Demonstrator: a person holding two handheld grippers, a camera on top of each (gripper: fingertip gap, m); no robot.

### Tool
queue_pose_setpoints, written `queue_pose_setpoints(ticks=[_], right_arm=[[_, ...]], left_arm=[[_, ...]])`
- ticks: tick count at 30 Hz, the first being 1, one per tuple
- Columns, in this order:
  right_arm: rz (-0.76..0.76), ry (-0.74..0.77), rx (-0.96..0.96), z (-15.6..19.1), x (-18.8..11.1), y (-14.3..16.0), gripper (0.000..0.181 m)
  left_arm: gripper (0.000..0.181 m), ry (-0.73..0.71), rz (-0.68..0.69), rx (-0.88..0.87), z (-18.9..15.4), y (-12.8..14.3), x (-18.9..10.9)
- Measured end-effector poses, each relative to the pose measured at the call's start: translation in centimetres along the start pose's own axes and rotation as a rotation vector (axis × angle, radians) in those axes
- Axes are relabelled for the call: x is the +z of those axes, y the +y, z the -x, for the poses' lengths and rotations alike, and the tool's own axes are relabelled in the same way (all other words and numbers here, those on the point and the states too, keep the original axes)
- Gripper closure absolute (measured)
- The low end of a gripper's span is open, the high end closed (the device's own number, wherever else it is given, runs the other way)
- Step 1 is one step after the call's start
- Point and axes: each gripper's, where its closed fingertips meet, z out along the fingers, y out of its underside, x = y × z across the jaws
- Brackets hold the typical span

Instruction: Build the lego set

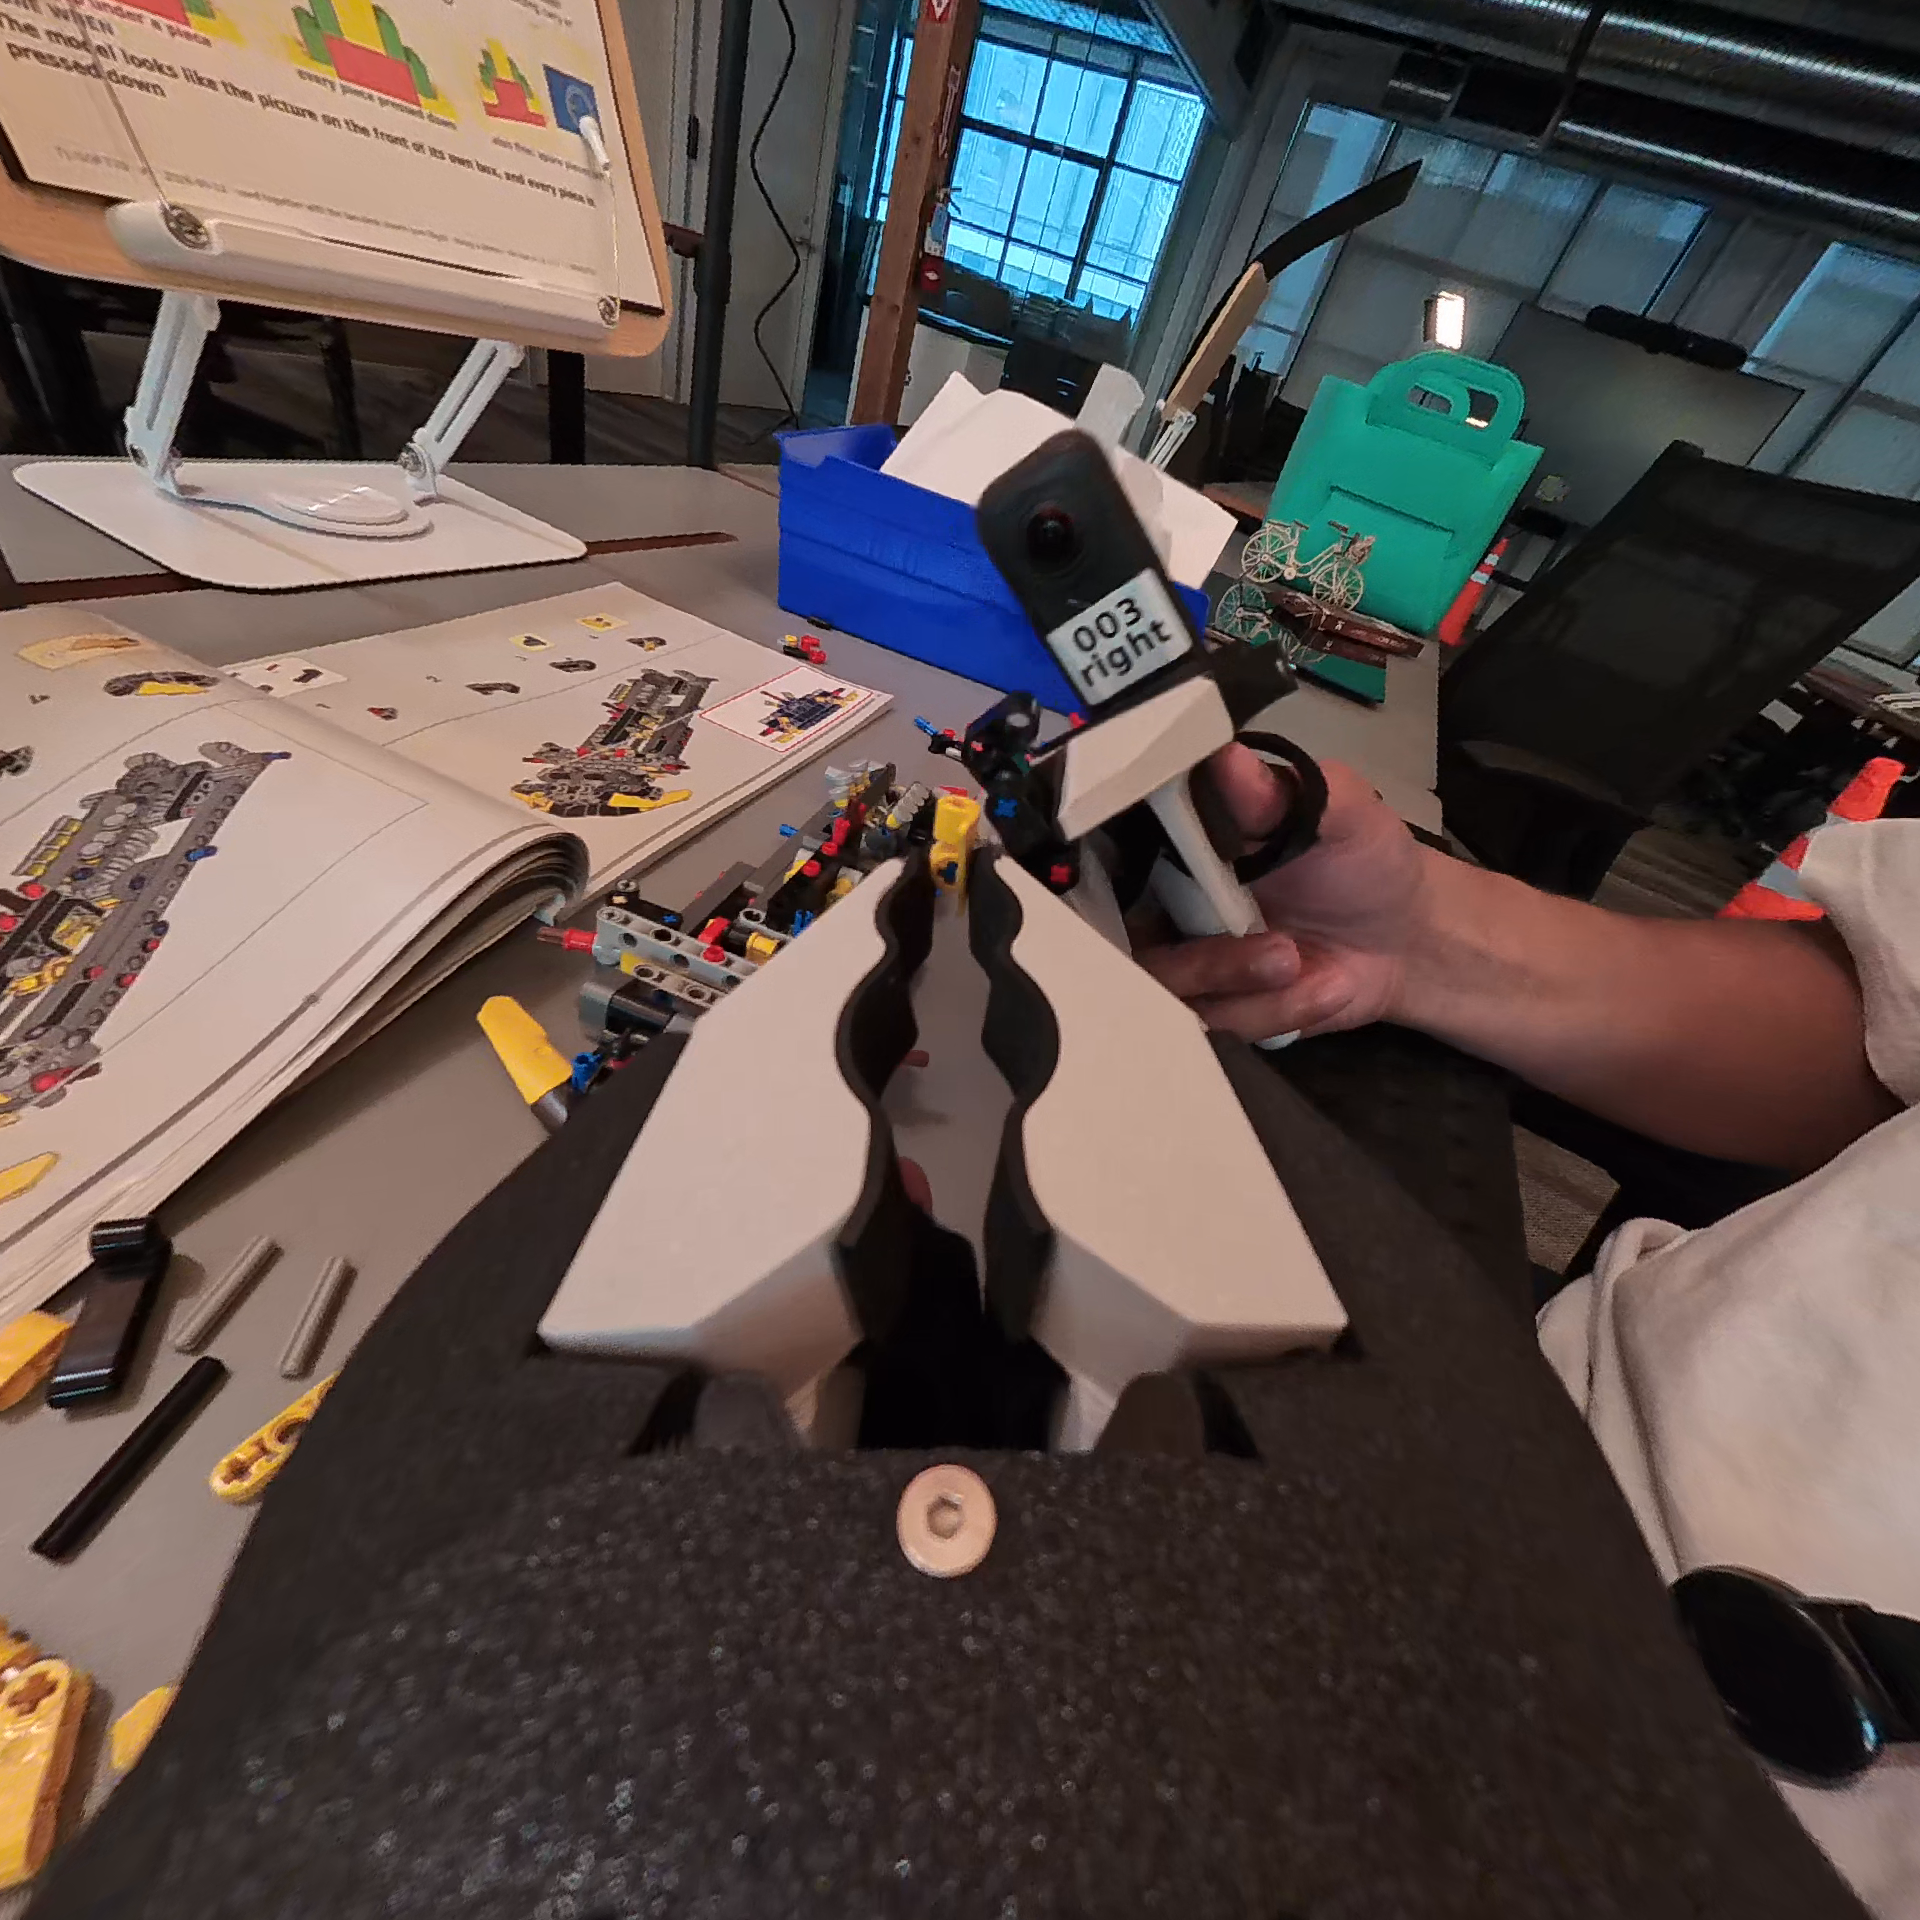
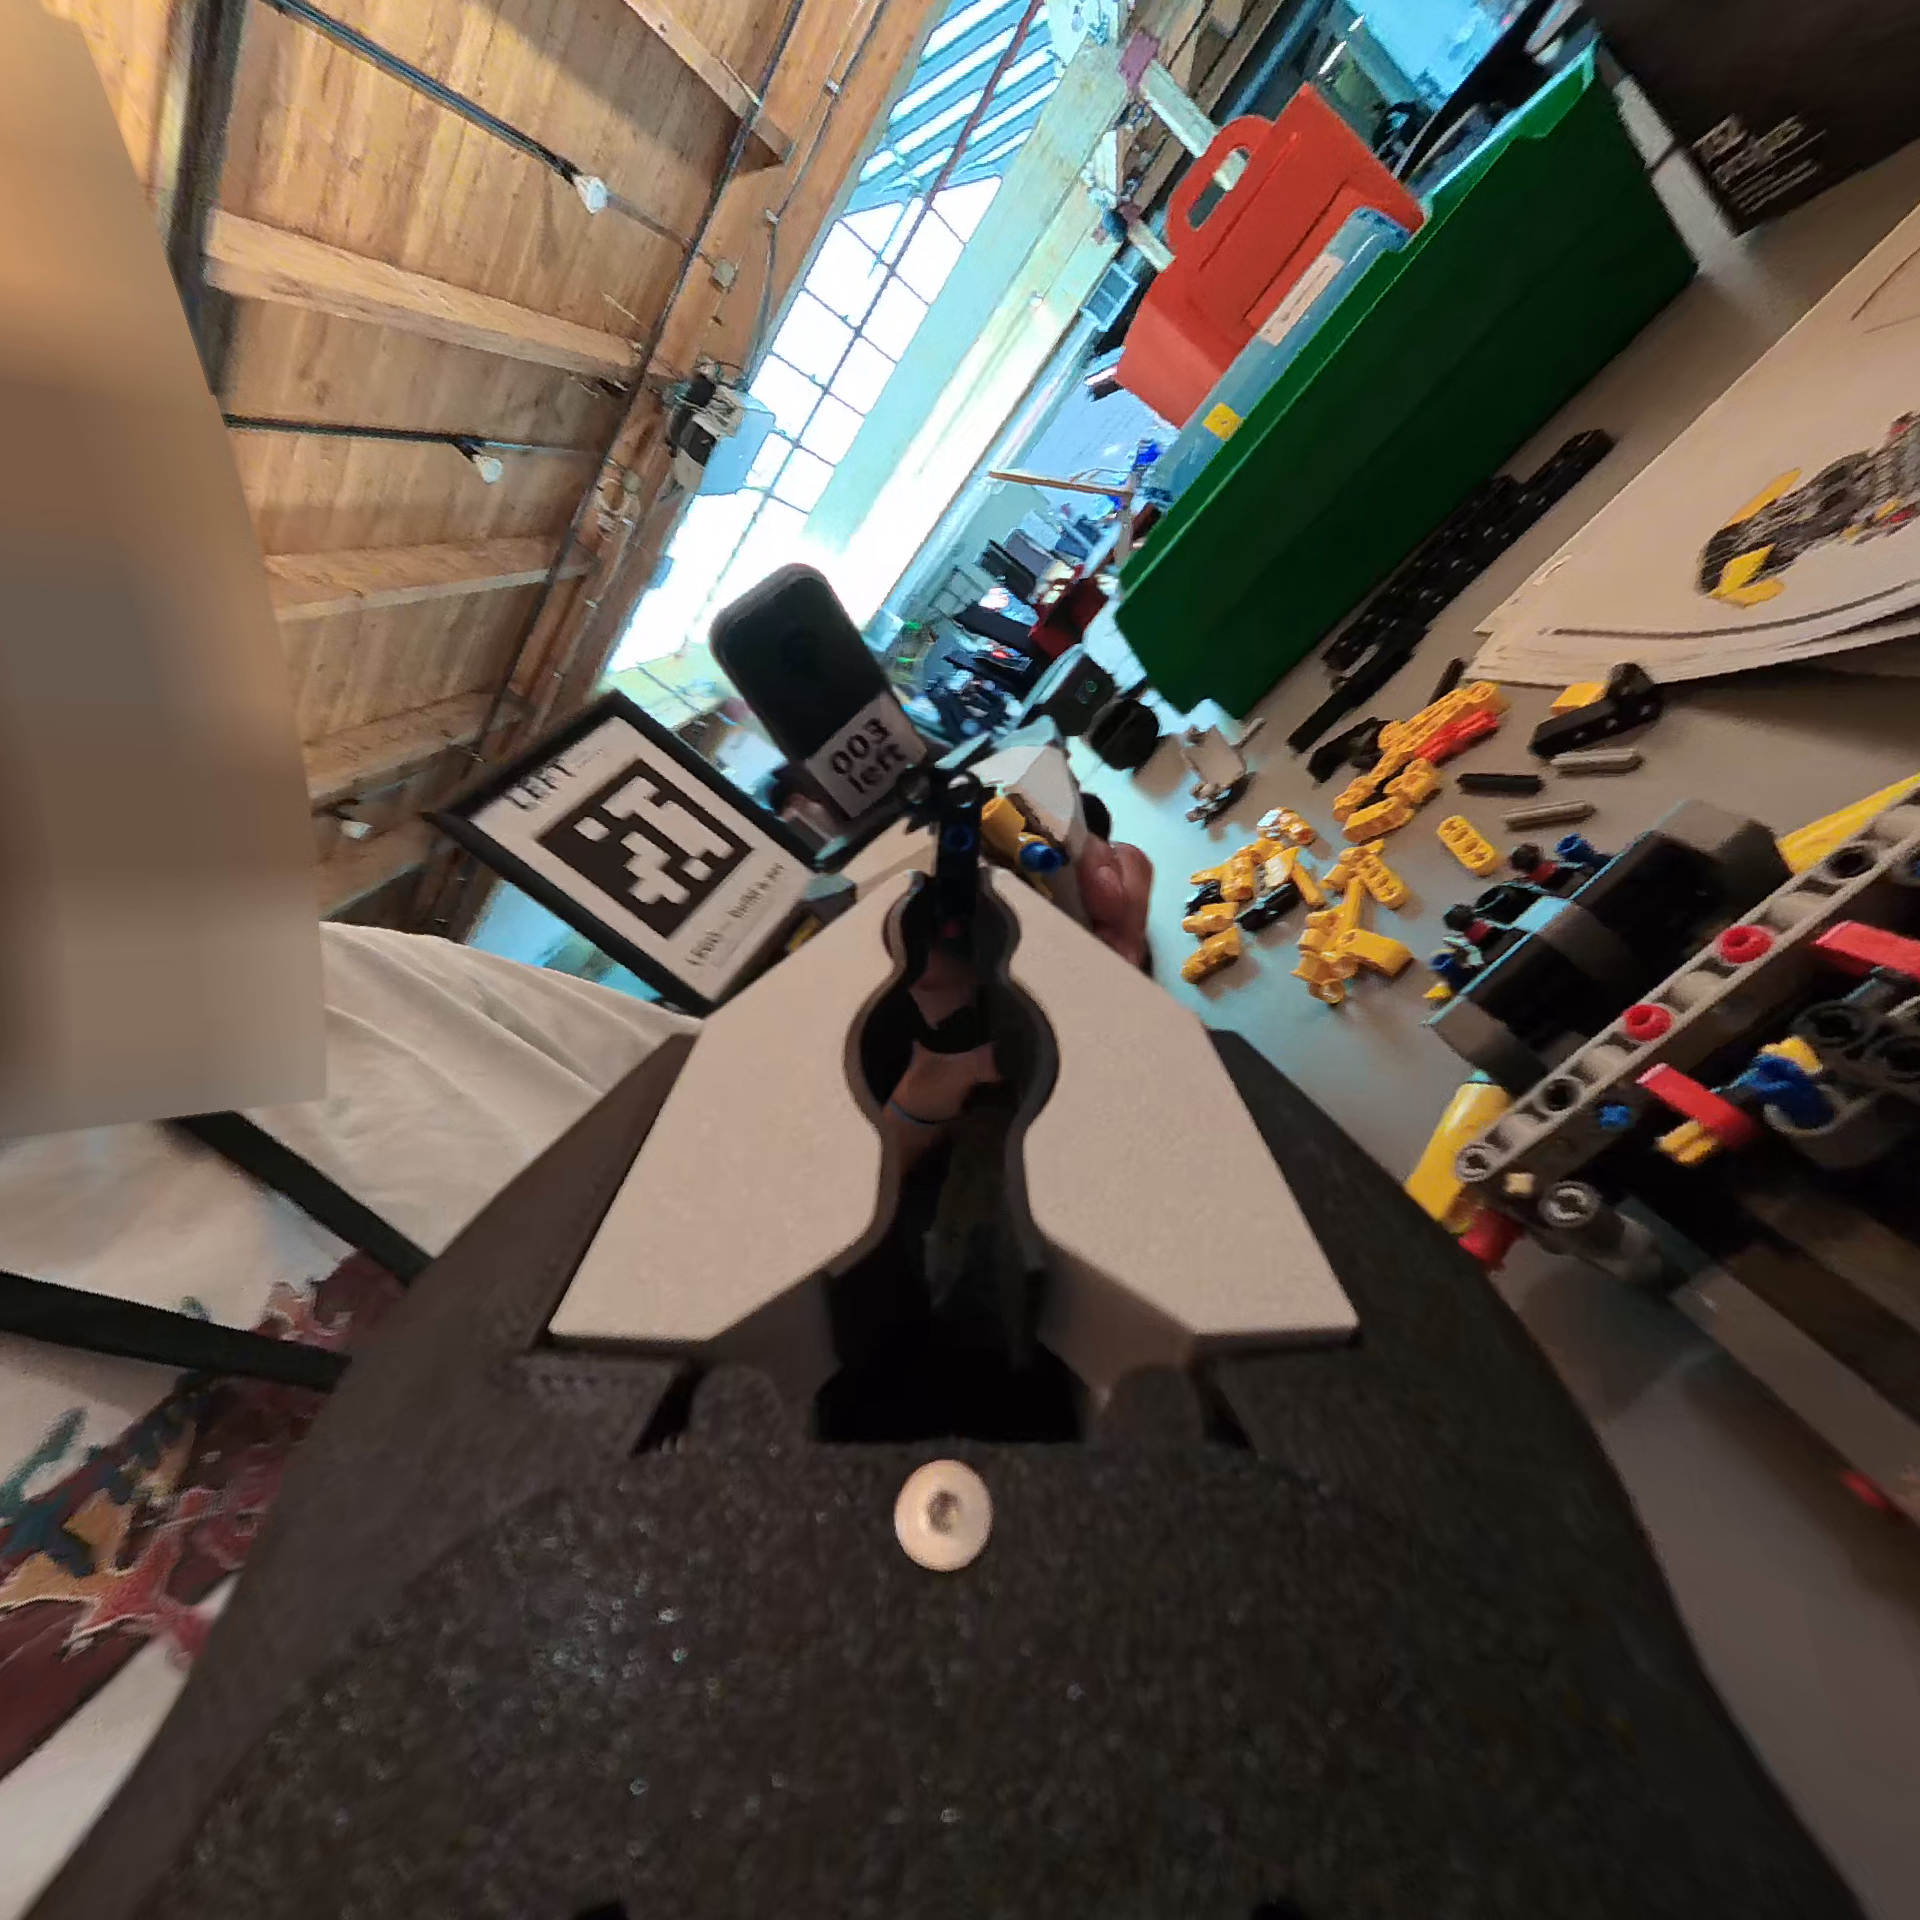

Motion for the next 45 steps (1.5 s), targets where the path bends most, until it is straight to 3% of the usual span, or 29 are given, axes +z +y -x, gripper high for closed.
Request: queue_pose_setpoints(ticks=[3, 8, 13, 22, 33, 45], right_arm=[[0.015, 0.083, -0.125, -0.4, -0.1, 0.0, 0.175], [-0.016, 0.156, -0.16, -1.2, -0.4, -0.7, 0.174], [-0.021, 0.387, -0.431, -2.4, -0.7, -1.4, 0.175], [-0.013, 0.52, -0.614, -2.7, -0.7, -1.9, 0.175], [-0.004, 0.546, -0.633, -3.1, -0.6, -1.7, 0.174], [0.008, 0.396, -0.542, -2.0, -0.3, -0.9, 0.167]], left_arm=[[0.176, 0.006, -0.011, -0.009, 0.0, -0.2, -0.1], [0.176, -0.05, 0.007, 0.036, 0.4, 0.1, 0.0], [0.176, -0.05, -0.011, 0.013, 0.6, -0.2, -0.2], [0.176, -0.054, -0.02, -0.016, 0.9, -0.2, -0.2], [0.176, -0.044, -0.018, -0.022, 0.8, -0.2, -0.2], [0.176, -0.046, -0.02, -0.034, 1.0, -0.2, -0.2]])
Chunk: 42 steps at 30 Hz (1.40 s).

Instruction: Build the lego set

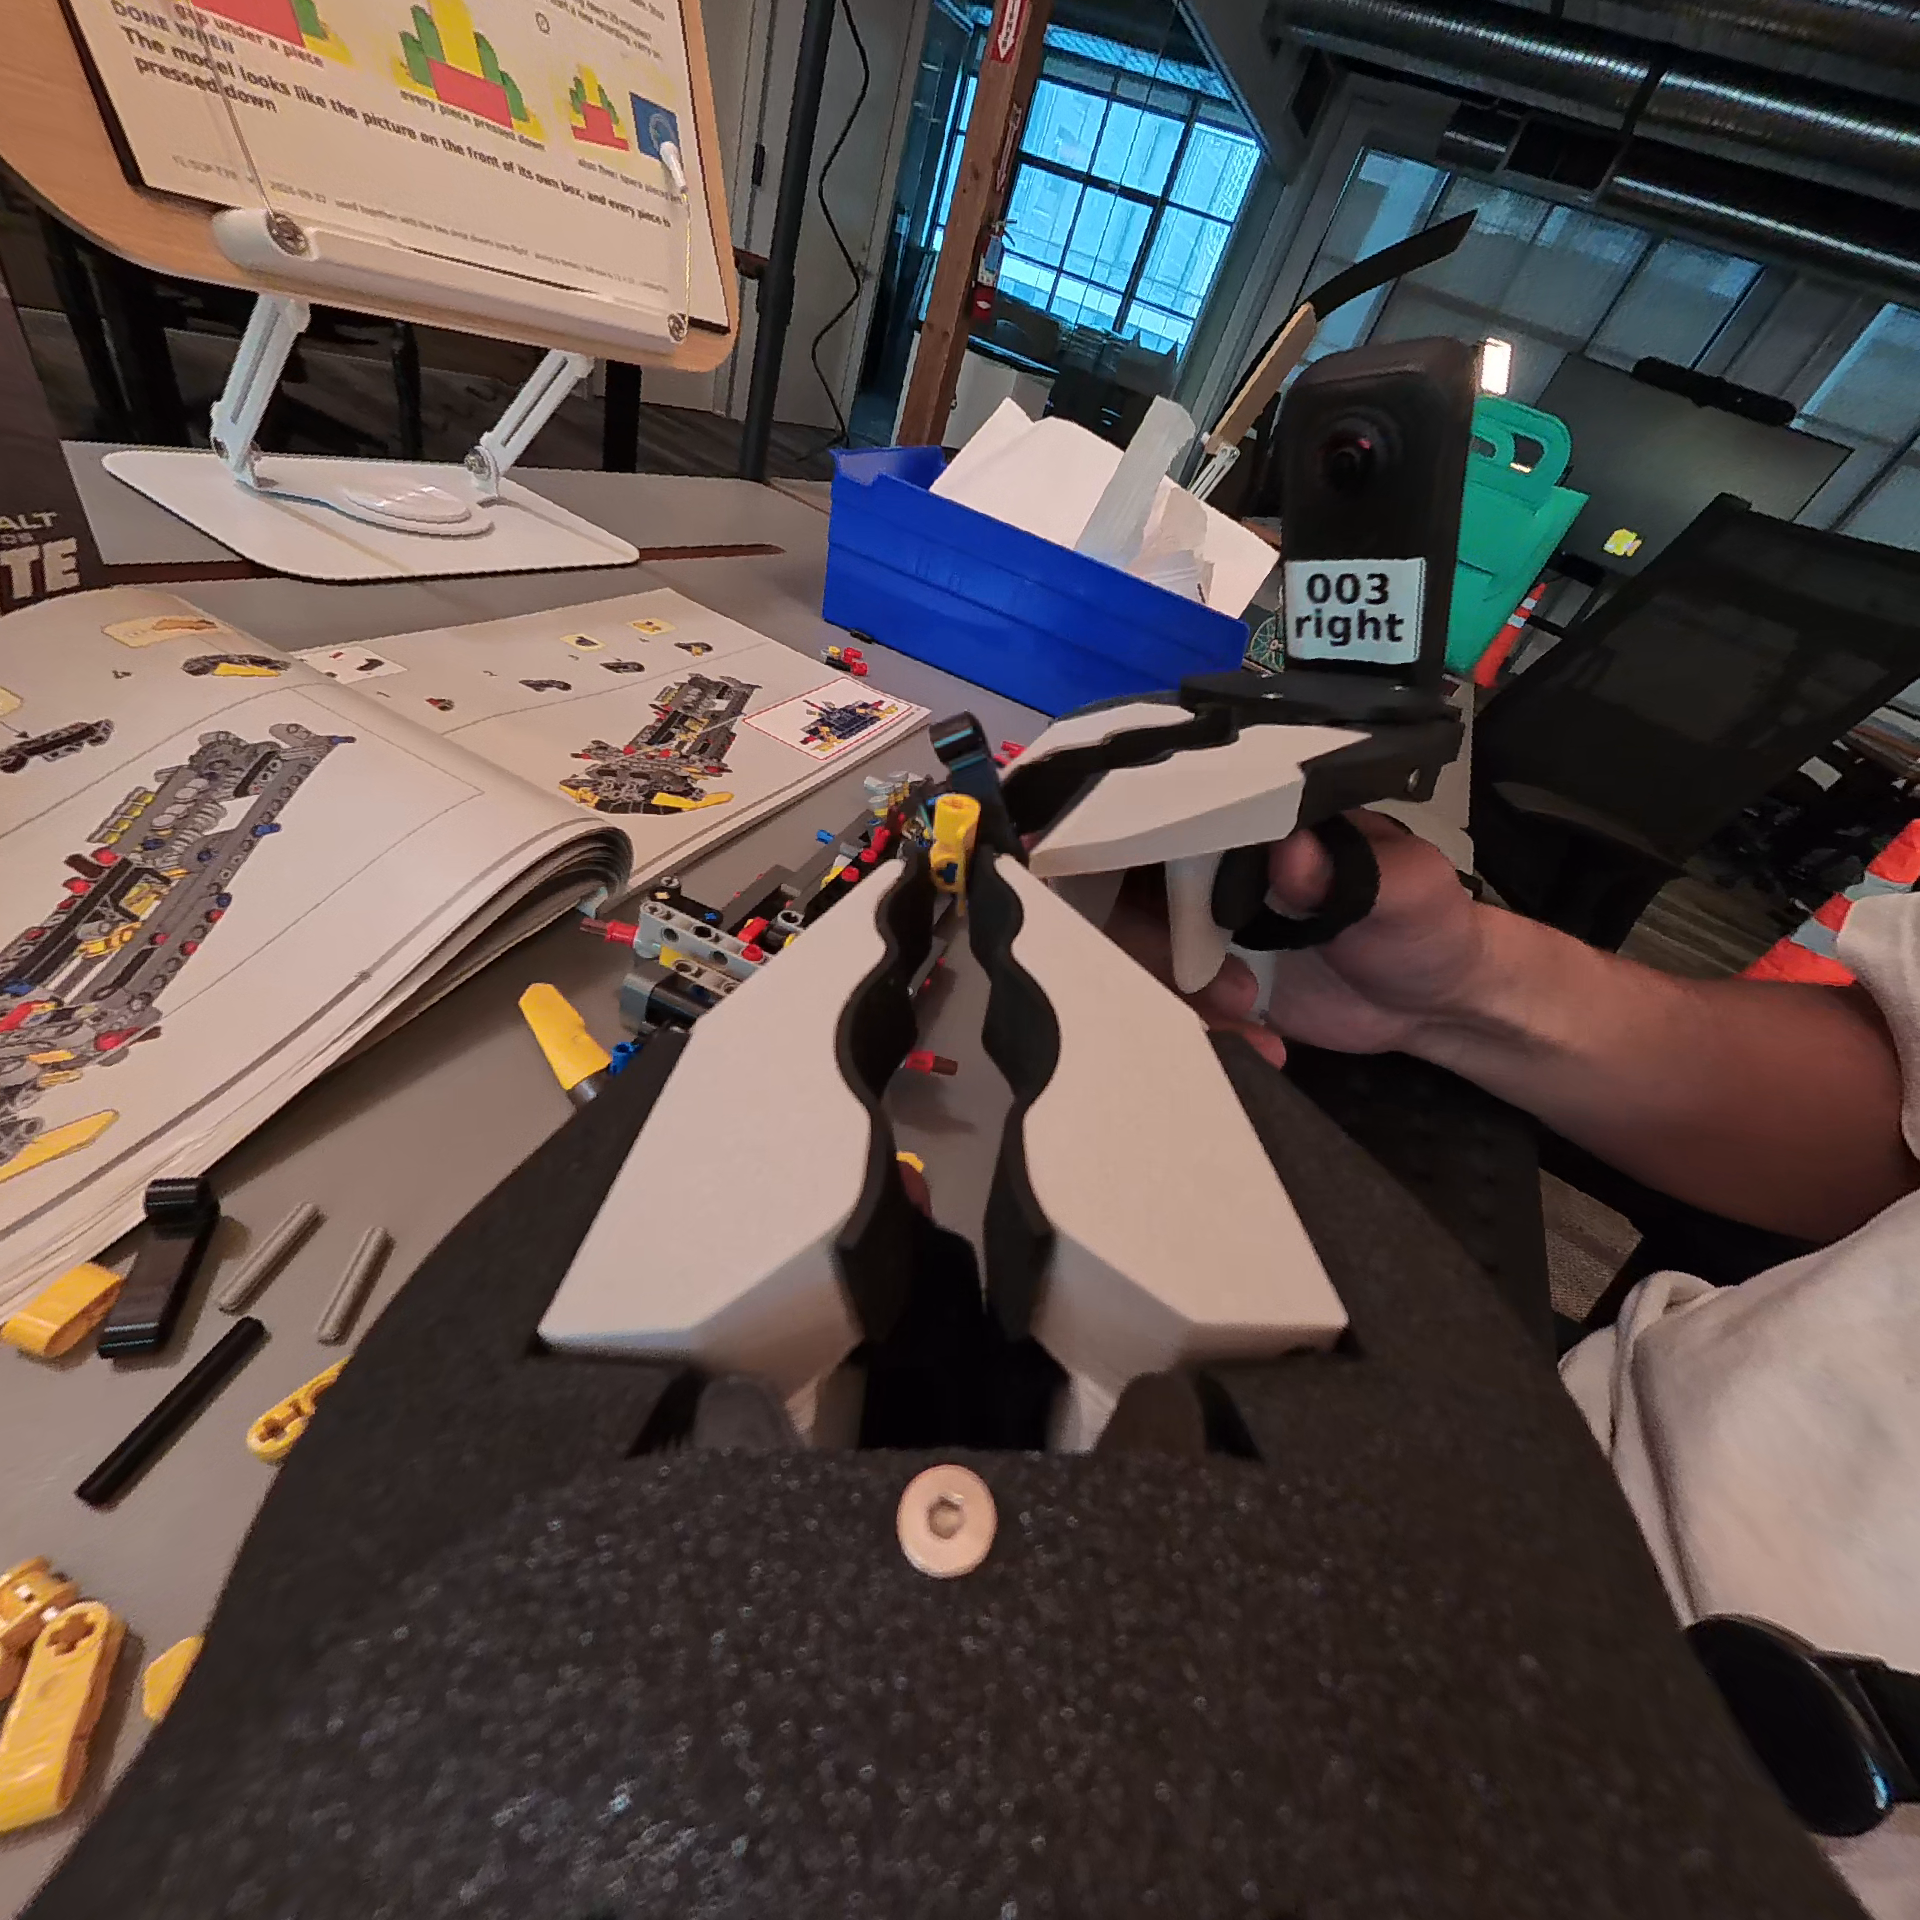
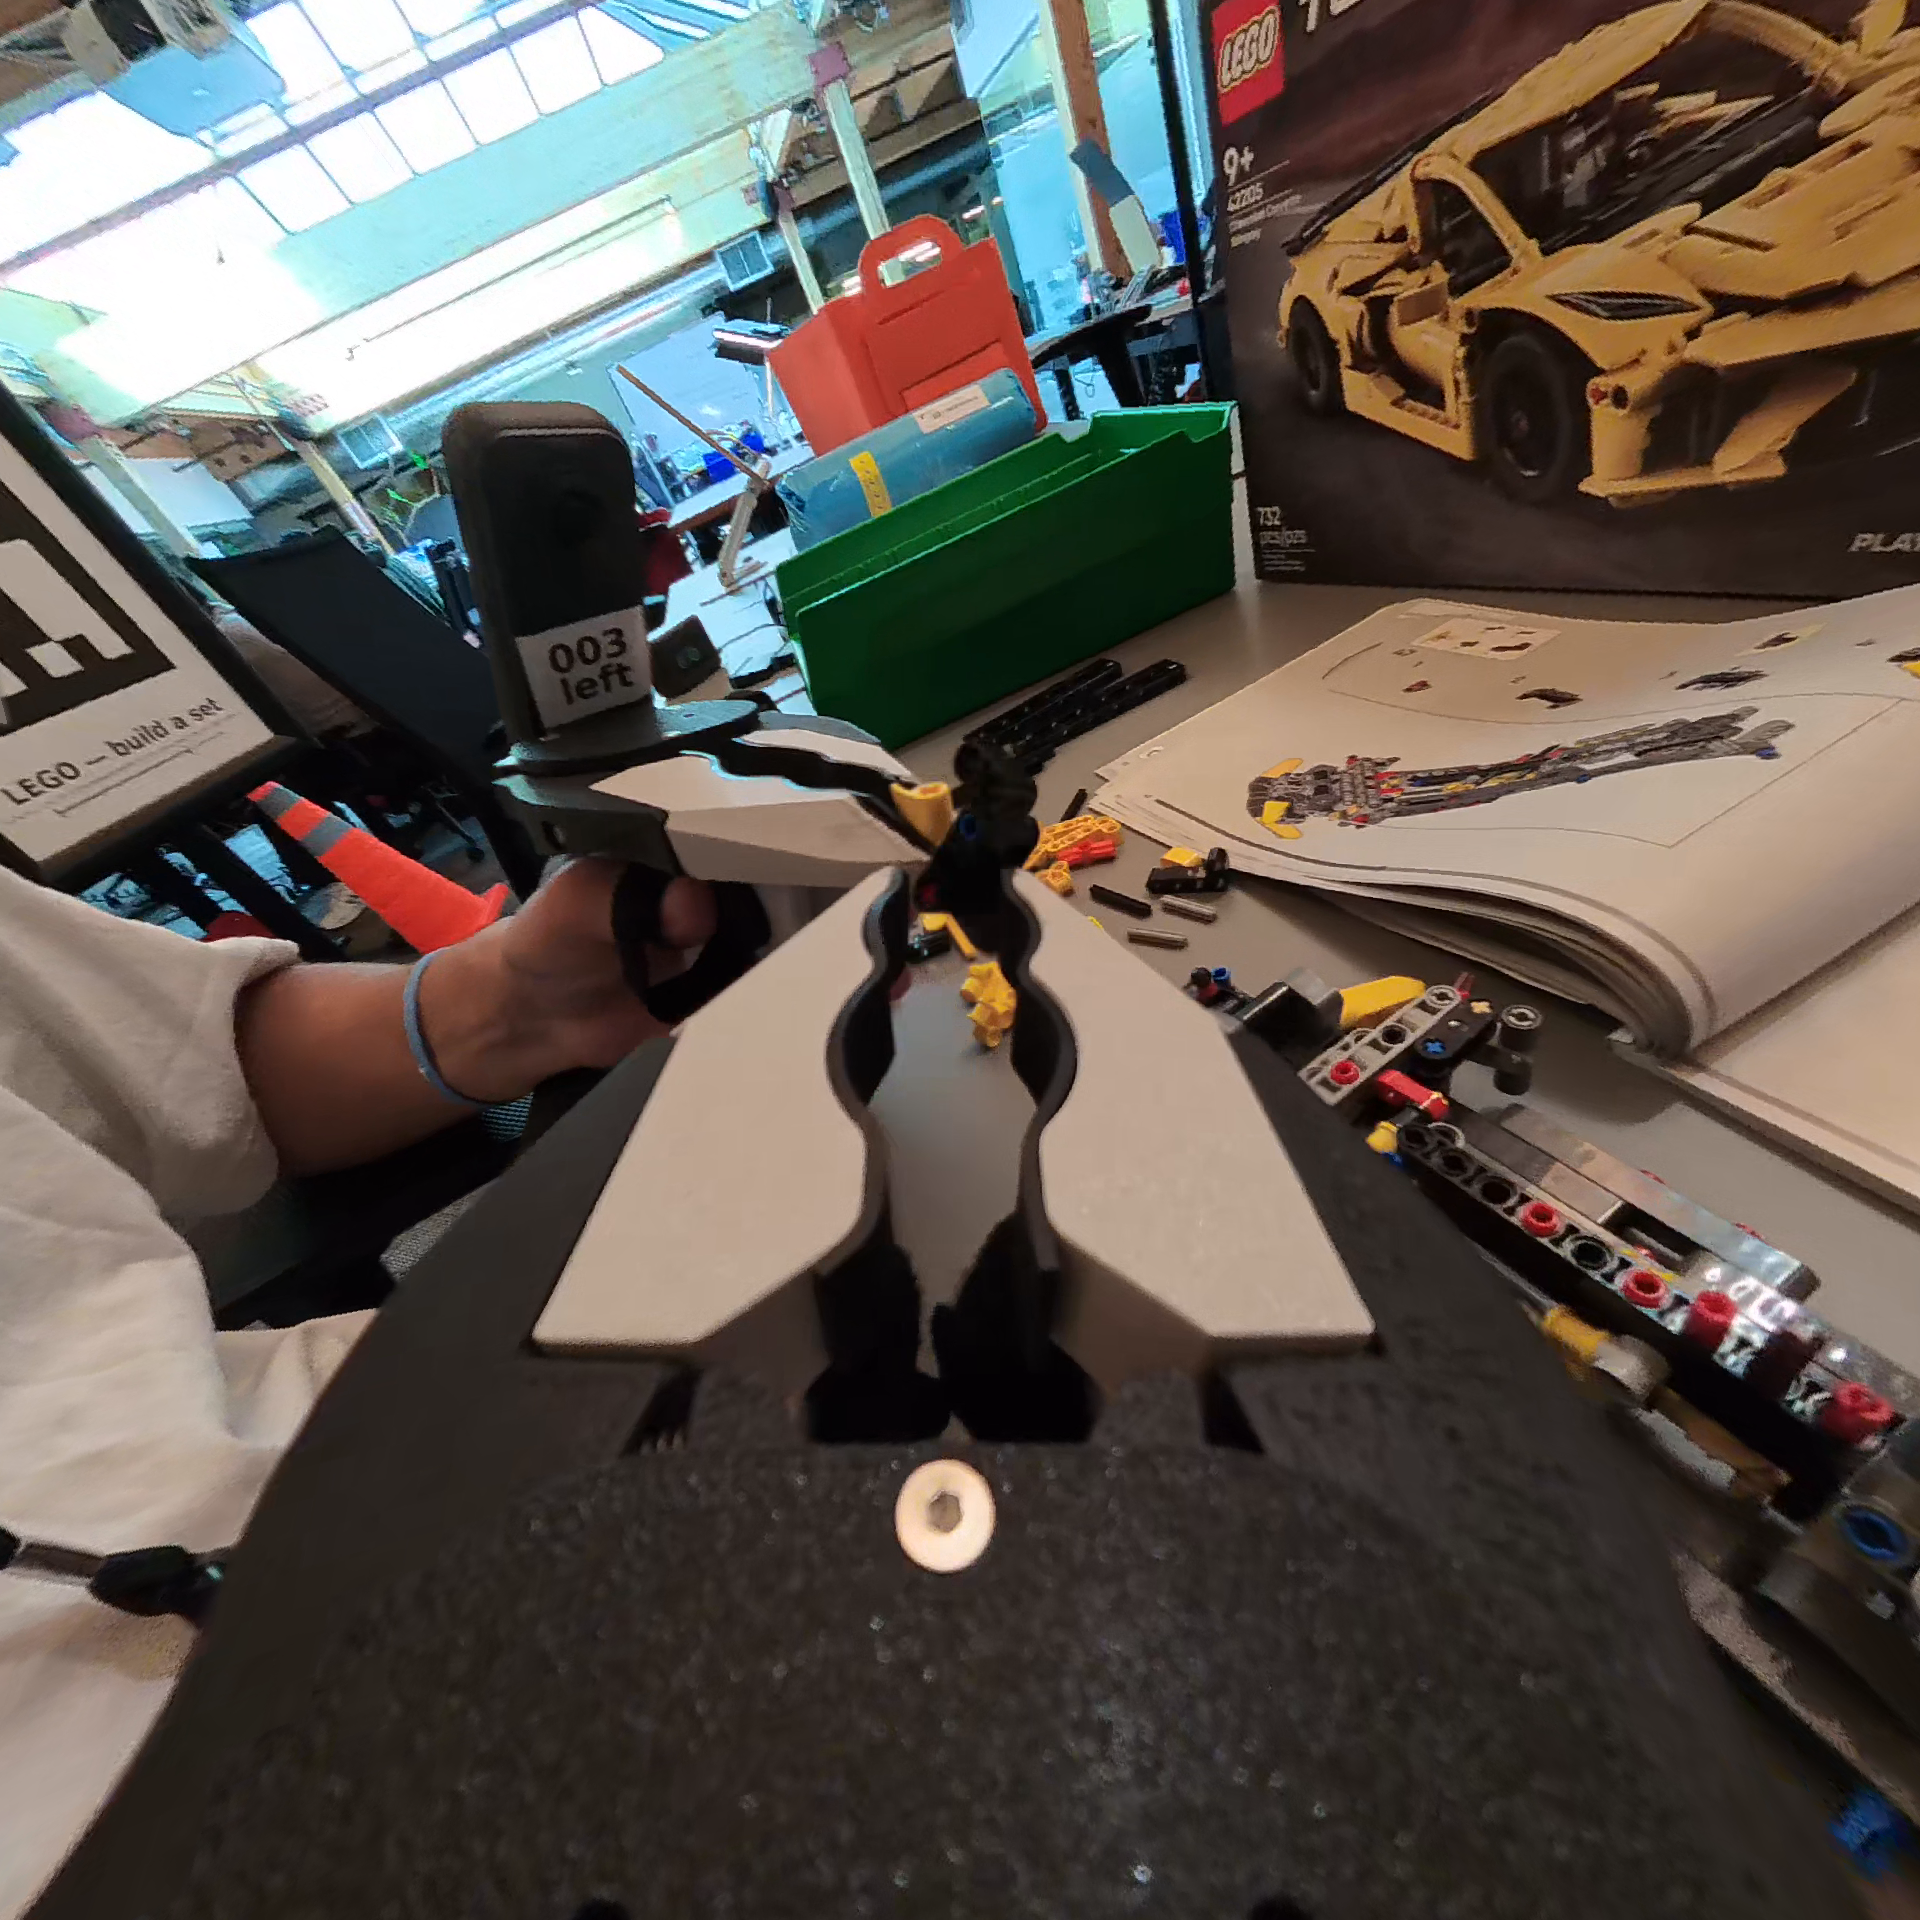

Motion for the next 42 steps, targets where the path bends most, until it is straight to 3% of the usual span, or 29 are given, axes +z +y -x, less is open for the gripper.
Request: queue_pose_setpoints(ticks=[5, 11, 18, 22, 27, 33, 37, 42], right_arm=[[0.003, -0.042, 0.001, 0.3, -0.4, 0.1, 0.168], [0.027, -0.135, 0.155, 0.6, -0.7, 0.2, 0.169], [0.133, 0.092, -0.202, -0.6, -0.9, 0.8, 0.169], [0.319, 0.158, -0.297, -1.5, -2.2, 3.3, 0.168], [0.741, 0.213, -0.504, -2.8, -6.7, 8.8, 0.168], [1.076, 0.188, -0.647, -3.1, -10.3, 10.9, 0.168], [1.158, 0.136, -0.659, -2.9, -10.8, 11.3, 0.167], [1.15, 0.083, -0.548, -1.9, -10.5, 10.7, 0.159]], left_arm=[[0.176, 0.022, 0.003, 0.01, -0.4, 0.0, 0.0], [0.176, 0.059, 0.014, 0.001, -0.8, 0.2, 0.0], [0.176, 0.052, 0.03, -0.024, -0.4, 0.4, 0.2], [0.176, 0.006, 0.033, -0.041, 0.7, 0.5, 0.0], [0.176, -0.015, 0.046, -0.044, 1.2, 0.7, -0.1], [0.176, -0.019, 0.086, 0.045, 0.4, 1.3, 0.4], [0.176, -0.029, 0.089, 0.058, 0.5, 1.4, 0.4], [0.176, -0.033, 0.079, 0.076, 0.5, 1.3, 0.3]])
